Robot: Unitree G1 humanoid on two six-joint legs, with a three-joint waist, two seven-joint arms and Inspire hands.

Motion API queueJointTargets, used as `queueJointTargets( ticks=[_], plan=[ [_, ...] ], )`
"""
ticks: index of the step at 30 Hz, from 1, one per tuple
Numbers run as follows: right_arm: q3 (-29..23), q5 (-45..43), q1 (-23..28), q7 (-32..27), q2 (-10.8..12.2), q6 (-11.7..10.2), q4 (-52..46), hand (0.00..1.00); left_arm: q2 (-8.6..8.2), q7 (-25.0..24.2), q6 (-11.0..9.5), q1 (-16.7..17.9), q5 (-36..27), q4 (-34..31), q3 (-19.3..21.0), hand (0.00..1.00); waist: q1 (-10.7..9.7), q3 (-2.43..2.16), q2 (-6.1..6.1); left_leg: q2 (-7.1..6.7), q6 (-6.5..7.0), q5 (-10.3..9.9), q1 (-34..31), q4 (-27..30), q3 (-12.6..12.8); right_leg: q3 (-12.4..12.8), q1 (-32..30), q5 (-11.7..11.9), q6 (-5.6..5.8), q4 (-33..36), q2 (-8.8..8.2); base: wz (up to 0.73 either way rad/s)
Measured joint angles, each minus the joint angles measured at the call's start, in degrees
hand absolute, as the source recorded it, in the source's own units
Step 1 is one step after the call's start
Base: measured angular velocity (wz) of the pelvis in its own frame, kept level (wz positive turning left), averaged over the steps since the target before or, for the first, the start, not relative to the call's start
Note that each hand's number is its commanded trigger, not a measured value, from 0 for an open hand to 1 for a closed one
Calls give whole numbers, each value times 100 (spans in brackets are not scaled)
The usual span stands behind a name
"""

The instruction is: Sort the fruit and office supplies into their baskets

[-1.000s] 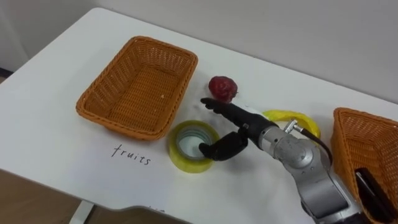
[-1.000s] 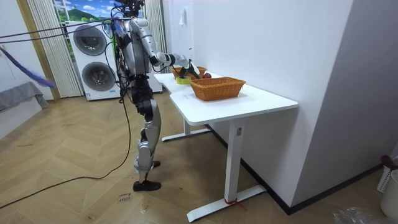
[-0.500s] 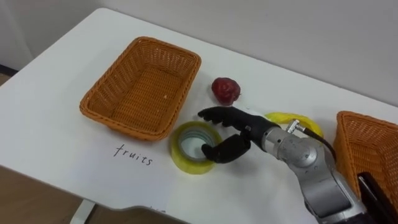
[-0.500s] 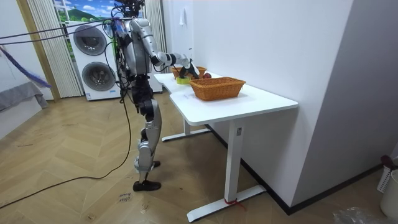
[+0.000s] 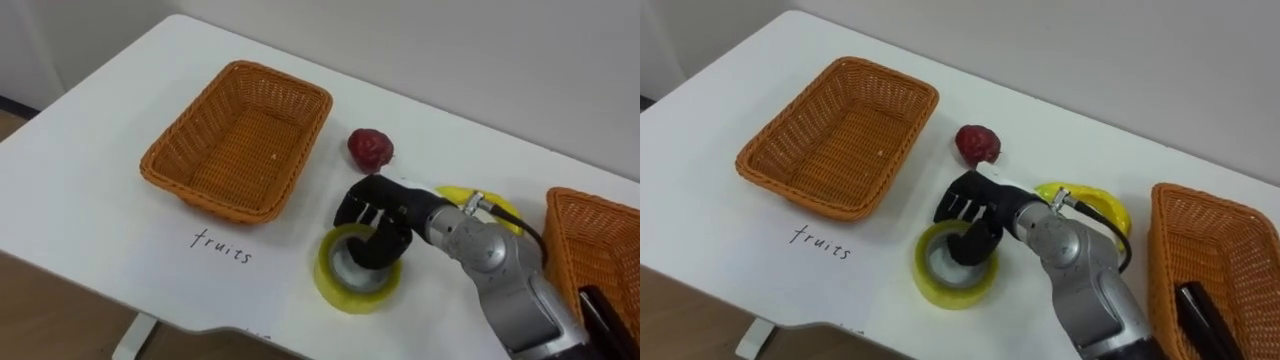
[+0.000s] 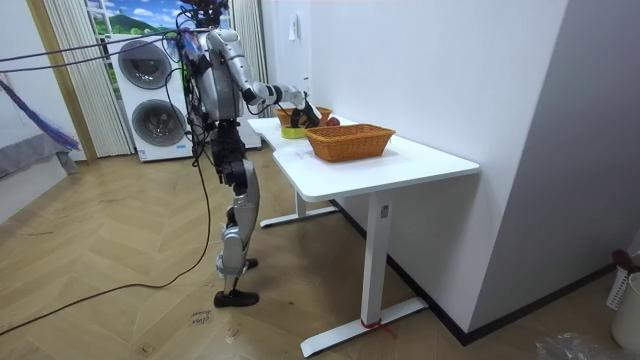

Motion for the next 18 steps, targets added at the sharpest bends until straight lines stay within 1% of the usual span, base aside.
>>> queueJointTargets(
  ticks=[4, 6, 11, 16, 18],
  plan=[
    [-31, -5, 3, 17, 0, 42, -5, 100, 4, 19, 3, 5, 5, 1, 10, 0, 8, 7, -16, -1, 0, 0, 7, -17, 0, -3, 5, 0, 0, 0, 0, 0],
    [-32, -11, 3, 27, 0, 76, -23, 100, 5, 22, 12, 10, 10, 1, 20, 0, 13, 8, -40, -1, 0, 0, 1, -17, -1, -14, 2, 0, 0, 0, 0, 0],
    [-27, -248, 33, 152, 0, 86, -169, 100, 5, 34, 15, 9, 42, 3, 38, 0, 33, 14, -101, 0, 0, 0, -15, 0, -1, -12, -21, 0, 0, 0, 1, 0],
    [-34, -244, 36, 213, 0, 117, -214, 100, 6, 57, 14, 61, 41, 5, 32, 0, 30, 15, -105, 0, 0, 0, -12, 8, -2, 7, -23, 1, -1, -1, 3, 0],
    [-36, -203, 35, 211, -1, 121, -220, 100, 6, 145, -4, 81, 23, 4, -7, 0, 23, 15, -104, 2, 0, 0, 0, 4, -3, 8, -29, 1, -1, -2, 3, 0]
  ],
)
